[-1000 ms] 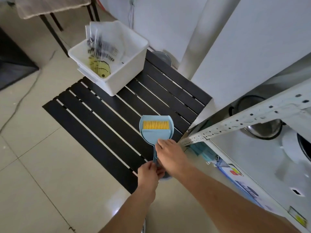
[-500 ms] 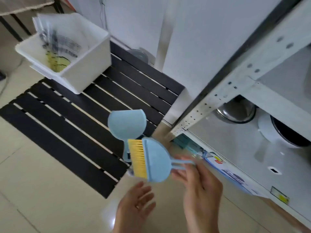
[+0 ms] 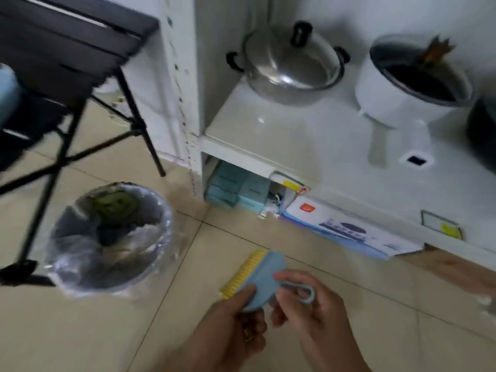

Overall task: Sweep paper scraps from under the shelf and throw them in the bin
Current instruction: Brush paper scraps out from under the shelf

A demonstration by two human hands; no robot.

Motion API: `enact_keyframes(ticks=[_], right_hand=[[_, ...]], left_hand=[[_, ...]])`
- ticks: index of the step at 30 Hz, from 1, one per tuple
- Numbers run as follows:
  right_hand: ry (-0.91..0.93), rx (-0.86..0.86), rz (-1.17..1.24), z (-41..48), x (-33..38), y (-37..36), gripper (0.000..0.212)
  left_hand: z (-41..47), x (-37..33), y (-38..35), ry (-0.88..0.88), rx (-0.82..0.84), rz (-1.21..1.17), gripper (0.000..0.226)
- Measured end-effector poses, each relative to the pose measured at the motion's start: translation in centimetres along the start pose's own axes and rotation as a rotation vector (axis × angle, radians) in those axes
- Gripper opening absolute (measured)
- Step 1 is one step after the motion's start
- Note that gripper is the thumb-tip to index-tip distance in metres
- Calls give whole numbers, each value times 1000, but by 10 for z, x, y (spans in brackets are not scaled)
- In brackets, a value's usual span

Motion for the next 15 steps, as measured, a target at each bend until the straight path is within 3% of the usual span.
enact_keyframes(ticks=[3,4,6,8,10,12,13,15], right_hand=[[138,-87,-117,58,-59,10,29],[166,-130,-146,80,-78,14,30],[216,-203,-274,123,-111,19,27],[313,-237,-475,162,-134,18,21],[432,-248,-567,193,-146,9,25],[508,-264,-610,220,-152,-3,28],[530,-266,-644,233,-153,-10,29],[593,-256,-742,254,-149,-24,31]], left_hand=[[55,-16,-1,-82,-79,513,60],[70,-28,-1,-189,-152,700,64],[83,-62,-11,-639,-324,1101,58],[70,-97,-38,-1242,-458,1347,41],[45,-128,-70,-1778,-377,1303,22],[32,-153,-98,-2125,-235,1312,21],[32,-164,-112,-2192,-215,1398,27],[41,-187,-134,-2115,-224,1603,39]])
Point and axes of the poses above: each hand's wrist, its own z-axis towards the middle knuckle, its own y-axis out of the back of the hand, x = y × z, the point moved 3 cm from there along z, towards the middle knuckle, and after that the axes turned 8 degrees about -x, right-handed, at the moved point
